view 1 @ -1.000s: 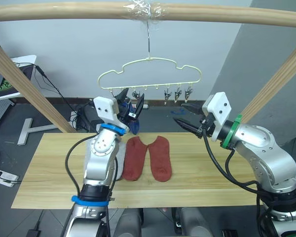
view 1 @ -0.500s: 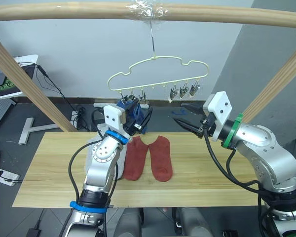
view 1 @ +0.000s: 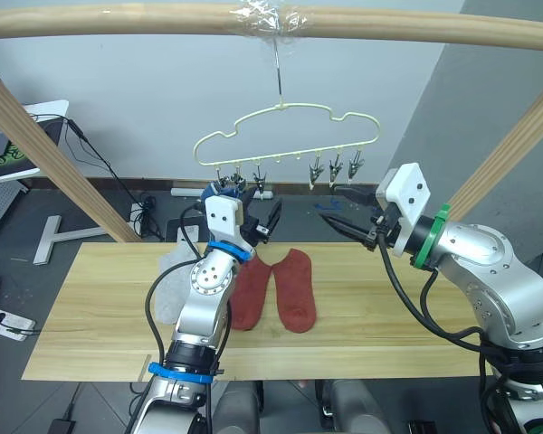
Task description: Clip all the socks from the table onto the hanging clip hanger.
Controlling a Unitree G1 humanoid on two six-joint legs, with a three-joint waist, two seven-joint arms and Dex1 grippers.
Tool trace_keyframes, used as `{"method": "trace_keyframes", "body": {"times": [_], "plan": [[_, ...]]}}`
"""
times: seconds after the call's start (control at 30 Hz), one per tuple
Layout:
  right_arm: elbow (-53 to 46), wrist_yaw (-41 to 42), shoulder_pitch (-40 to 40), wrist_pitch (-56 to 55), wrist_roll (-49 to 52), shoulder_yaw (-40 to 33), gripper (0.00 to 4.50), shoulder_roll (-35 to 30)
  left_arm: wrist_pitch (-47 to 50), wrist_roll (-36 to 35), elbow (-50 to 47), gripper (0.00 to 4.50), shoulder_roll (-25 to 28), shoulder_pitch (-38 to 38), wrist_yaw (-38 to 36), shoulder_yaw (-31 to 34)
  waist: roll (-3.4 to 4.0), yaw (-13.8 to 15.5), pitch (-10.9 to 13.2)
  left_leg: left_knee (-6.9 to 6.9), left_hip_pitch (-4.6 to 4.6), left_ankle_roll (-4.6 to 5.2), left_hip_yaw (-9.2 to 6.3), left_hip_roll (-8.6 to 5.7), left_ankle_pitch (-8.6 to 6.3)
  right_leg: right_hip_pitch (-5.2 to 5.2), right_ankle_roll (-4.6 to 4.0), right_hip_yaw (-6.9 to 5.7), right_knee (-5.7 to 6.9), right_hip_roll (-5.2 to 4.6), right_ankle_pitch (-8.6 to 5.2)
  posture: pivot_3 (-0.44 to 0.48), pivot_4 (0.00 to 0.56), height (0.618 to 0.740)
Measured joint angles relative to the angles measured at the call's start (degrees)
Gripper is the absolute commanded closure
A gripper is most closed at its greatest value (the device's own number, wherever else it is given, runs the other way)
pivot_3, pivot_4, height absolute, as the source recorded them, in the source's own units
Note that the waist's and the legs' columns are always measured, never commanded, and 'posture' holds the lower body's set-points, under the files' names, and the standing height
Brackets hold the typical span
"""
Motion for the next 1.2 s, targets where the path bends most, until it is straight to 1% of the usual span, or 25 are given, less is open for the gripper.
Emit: {"method": "trace_keyframes", "body": {"times": [0.23,0.37,0.57,1.0,1.2], "plan": [[0.0,0.0,0.0,0.0,0.6,0.0,1.92,-0.6,0.0,0.5,2.8,1.56,-0.8,-3.4,4.0,1.6,-0.02,-0.1,0.0,0.0,0.0,0.0,0.02,0.0,0.0,0.0,0.06,0.02,-0.01,0.0,-0.03,-0.098,0.234,0.72],[0.0,0.0,0.0,0.0,0.7,0.0,1.92,-1.0,0.0,0.5,4.6,1.56,-1.1,-4.3,4.6,1.7,-0.02,0.0,0.0,-0.01,-0.02,0.0,0.02,-0.01,0.0,0.0,0.04,-0.01,-0.02,0.0,-0.03,-0.098,0.234,0.72],[0.0,0.0,0.0,0.0,1.1,0.0,1.92,-1.5,0.0,0.6,4.4,1.56,-2.3,-6.8,6.7,1.8,-0.04,-0.1,0.0,-0.01,-0.01,0.0,0.04,-0.01,0.0,0.0,0.05,0.0,-0.02,0.0,-0.03,-0.1,0.234,0.72],[0.0,0.0,0.0,0.1,3.0,-0.9,1.92,-1.7,0.9,2.2,4.4,1.56,-2.4,-7.1,9.4,1.7,-0.04,-0.1,0.0,-0.01,-0.02,0.0,0.04,-0.01,0.0,0.0,0.05,-0.01,-0.02,0.0,-0.03,-0.1,0.227,0.72],[0.0,-0.1,0.0,0.4,3.6,-1.8,1.92,-1.7,2.2,3.0,4.4,1.56,-2.2,-9.1,10.4,1.7,-0.04,-0.1,0.0,-0.01,-0.01,0.0,0.05,-0.01,0.0,0.0,0.05,-0.01,-0.02,0.0,-0.03,-0.099,0.224,0.72]]}}
